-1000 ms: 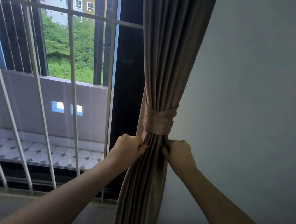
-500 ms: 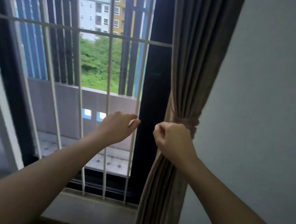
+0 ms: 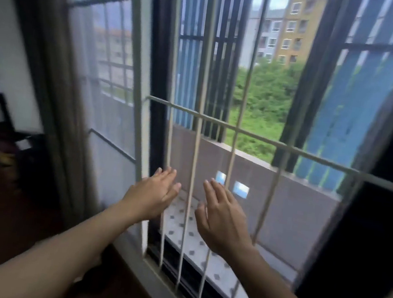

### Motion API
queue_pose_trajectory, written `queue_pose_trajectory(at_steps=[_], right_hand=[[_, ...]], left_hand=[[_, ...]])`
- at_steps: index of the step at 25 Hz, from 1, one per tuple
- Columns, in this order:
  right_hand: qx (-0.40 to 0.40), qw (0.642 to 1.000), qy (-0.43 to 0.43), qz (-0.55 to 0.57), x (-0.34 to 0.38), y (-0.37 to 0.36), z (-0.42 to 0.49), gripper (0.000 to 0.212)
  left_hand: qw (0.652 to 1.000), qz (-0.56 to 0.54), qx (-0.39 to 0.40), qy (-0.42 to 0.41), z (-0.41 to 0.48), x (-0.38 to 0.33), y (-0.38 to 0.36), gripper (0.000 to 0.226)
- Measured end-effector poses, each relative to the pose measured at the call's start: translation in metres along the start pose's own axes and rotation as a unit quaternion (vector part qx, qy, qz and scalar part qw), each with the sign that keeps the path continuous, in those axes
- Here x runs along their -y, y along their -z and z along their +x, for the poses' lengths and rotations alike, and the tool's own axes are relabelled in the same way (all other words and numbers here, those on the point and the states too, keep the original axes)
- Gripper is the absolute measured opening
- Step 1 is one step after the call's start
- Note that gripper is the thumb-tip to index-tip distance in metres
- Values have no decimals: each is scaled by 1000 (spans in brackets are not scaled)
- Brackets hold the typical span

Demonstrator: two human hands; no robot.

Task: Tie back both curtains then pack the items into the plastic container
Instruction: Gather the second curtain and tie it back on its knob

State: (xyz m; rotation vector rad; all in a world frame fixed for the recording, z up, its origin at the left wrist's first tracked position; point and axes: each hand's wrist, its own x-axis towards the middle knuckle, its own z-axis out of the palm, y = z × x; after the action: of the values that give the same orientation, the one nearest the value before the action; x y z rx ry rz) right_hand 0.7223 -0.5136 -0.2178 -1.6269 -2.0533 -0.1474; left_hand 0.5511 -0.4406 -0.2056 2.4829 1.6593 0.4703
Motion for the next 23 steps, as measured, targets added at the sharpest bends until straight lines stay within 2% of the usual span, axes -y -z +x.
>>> queue_pose_trajectory(at_steps=[3,10,15,20,23], right_hand=[[10,998,50,27,27,-17,60,67],[28,986,145,81,123,-112,198,75],[73,980,148,114,186,-181,281,59],[87,968,177,153,248,-251,338,77],[103,965,188,148,283,-295,378,66]], left_hand=[[998,22,-35,51,12,50,34,58],[982,22,-110,153,32,202,85,49],[972,-7,-93,214,43,323,103,56],[954,-9,-107,280,58,416,107,56],[942,-20,-111,315,71,473,102,56]])
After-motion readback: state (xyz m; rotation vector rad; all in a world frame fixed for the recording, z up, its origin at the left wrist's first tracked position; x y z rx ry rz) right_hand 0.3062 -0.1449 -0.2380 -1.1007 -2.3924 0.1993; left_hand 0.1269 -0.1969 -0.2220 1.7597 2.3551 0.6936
